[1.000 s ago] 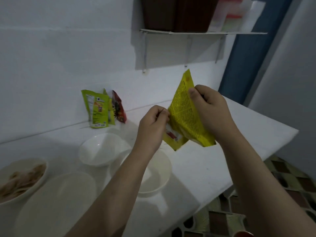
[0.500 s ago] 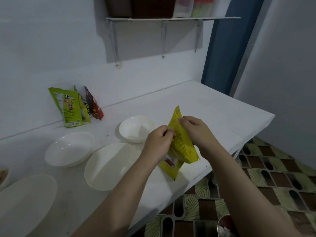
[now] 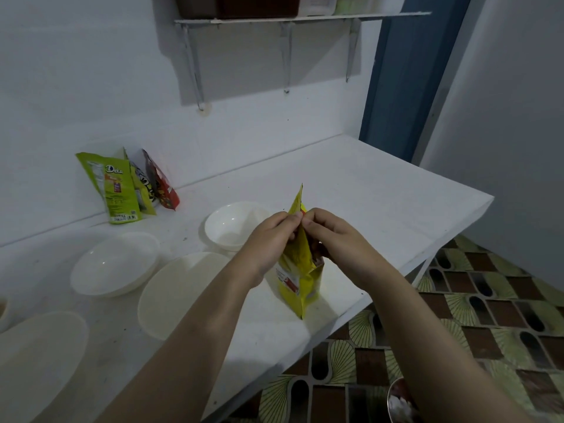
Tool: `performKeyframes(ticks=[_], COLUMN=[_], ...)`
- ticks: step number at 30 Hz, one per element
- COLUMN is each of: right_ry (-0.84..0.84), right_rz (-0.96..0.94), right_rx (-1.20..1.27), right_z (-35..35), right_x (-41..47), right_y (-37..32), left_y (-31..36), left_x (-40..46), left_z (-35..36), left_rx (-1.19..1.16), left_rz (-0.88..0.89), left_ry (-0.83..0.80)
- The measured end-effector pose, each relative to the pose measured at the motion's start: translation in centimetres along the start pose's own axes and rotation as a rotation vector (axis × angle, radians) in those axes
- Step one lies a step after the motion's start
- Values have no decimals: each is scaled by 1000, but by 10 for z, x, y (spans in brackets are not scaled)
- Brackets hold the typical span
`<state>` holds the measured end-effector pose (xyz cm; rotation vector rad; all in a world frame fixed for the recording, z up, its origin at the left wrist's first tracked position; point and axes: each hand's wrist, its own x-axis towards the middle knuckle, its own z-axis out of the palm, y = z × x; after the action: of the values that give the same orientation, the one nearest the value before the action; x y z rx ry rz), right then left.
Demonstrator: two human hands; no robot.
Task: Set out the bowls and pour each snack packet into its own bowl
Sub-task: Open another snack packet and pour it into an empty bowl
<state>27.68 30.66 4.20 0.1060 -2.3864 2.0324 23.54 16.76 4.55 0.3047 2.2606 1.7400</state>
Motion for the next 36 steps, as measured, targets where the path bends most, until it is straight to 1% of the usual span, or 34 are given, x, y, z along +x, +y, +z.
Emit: performKeyframes(ticks=[3,8,21,26,31,36], right_ry=[-3,25,43,86,81,38], right_rz=[-4,-10,37,62,65,31], right_rx=[-14,-53,-1,28,11,-16], right_z=[2,5,5,8,6,5], right_x=[3,4,9,12,16,16], right_y=[1,1,3,3,3,4], left_y=[3,4,9,7,7,9], left_x=[4,6,11,13,16,17], left_z=[-3,-6,-11,-12,-14,-13], left_rx=[20,28,46,36,-11,-31], left_rz=[-38,-44,-115,-120,-152,-171], left_ry=[-11,-52,-111,-113,-109,-102])
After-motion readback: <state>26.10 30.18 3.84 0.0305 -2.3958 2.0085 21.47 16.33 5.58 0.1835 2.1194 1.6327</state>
